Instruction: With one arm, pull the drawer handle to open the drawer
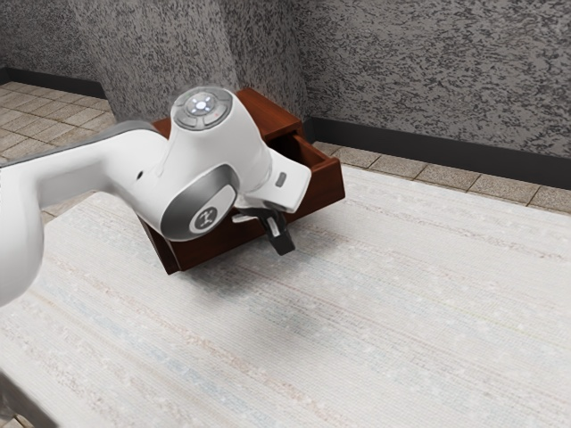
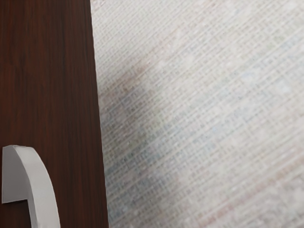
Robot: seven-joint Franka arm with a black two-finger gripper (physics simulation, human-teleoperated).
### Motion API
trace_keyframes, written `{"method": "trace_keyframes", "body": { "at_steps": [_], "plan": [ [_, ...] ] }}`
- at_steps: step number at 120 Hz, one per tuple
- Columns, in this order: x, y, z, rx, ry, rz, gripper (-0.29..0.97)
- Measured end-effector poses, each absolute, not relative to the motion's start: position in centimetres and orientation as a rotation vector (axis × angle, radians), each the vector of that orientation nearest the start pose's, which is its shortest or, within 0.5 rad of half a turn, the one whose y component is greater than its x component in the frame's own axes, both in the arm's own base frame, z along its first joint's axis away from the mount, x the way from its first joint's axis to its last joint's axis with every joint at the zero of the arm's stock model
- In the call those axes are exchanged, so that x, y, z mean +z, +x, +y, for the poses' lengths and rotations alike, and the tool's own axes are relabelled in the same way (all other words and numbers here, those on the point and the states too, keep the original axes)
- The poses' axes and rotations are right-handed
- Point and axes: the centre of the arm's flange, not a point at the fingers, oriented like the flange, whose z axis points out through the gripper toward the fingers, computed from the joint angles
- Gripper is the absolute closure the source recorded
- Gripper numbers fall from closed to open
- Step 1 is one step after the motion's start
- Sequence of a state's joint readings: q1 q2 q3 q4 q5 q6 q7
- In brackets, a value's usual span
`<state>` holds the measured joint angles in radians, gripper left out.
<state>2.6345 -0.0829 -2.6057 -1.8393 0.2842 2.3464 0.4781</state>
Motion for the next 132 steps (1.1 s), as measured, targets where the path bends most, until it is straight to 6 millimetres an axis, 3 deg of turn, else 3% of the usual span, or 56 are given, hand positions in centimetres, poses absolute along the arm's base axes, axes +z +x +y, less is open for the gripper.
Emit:
{"method": "trace_keyframes", "body": {
  "at_steps": [13, 39, 57, 70, 99, 118, 132],
  "plan": [
    [53.1, 61.6, 0.7, -0.485, -2.598, 0.83, 0.07],
    [53.6, 61.3, 0.4, -0.506, -2.595, 0.826, 0.17],
    [53.5, 60.8, -0.3, -0.508, -2.599, 0.838, 0.11],
    [53.9, 60.5, -0.5, -0.517, -2.596, 0.839, 0.19],
    [54.1, 60.1, -1.7, -0.525, -2.587, 0.858, 0.05],
    [57.1, 58.9, -2.6, -0.581, -2.544, 0.885, 0.03],
    [58.9, 57.7, -4.6, -0.581, -2.534, 0.92, 0.01]
  ]
}}
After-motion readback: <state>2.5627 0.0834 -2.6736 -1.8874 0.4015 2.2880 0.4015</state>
